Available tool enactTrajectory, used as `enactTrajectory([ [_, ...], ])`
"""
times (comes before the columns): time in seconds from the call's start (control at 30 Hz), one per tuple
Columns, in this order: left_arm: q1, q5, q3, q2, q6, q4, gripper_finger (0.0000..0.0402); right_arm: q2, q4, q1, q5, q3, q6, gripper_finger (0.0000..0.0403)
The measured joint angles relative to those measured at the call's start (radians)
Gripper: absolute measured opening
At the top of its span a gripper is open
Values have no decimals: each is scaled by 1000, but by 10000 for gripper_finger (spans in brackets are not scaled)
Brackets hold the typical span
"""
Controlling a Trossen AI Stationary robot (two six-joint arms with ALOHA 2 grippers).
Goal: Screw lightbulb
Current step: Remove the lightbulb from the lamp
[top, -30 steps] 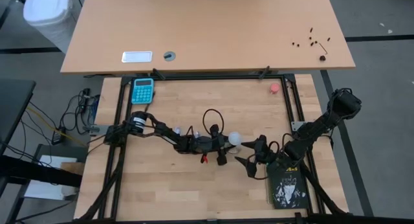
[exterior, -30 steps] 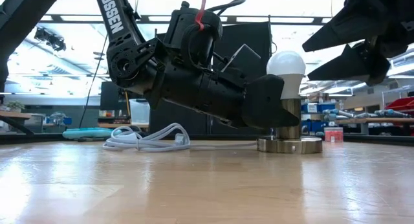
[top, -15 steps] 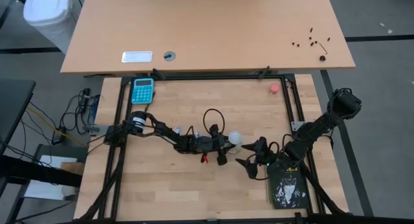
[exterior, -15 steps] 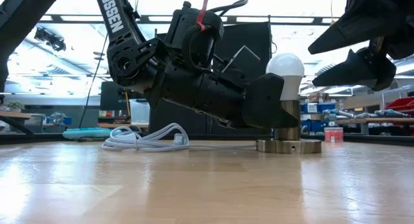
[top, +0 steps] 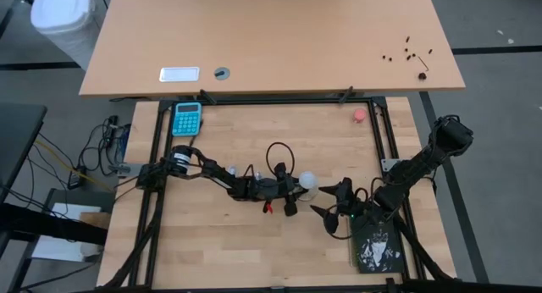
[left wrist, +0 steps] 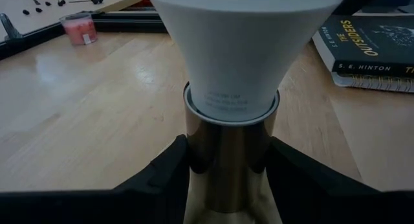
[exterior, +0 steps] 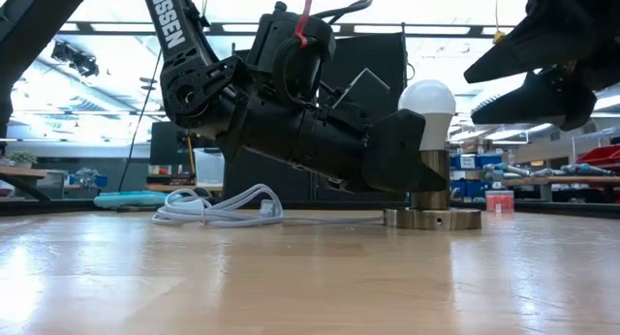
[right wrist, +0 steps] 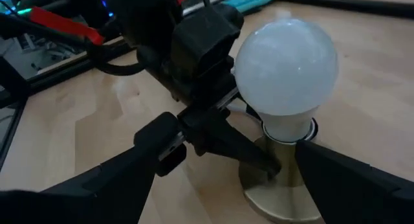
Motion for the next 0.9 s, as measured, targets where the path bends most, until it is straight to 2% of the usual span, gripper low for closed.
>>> enactTrajectory([
  [0.27, 0, 1, 0, 0, 0, -1, 180, 32, 7, 65, 131, 0, -11, 372],
  [0.43, 0, -2, 0, 0, 1, -2, 180, 196, 27, 47, 158, 36, 16, 372],
  [0.63, 0, -4, 0, 0, 0, -3, 180, 399, 28, 2, 339, 132, 59, 372],
  [0.77, 1, -5, 0, 1, 0, -3, 180, 468, 30, -33, 373, 161, 76, 372],
  [0.9, 1, -5, -1, 1, 0, -3, 180, 474, 31, -65, 426, 164, 73, 372],
])
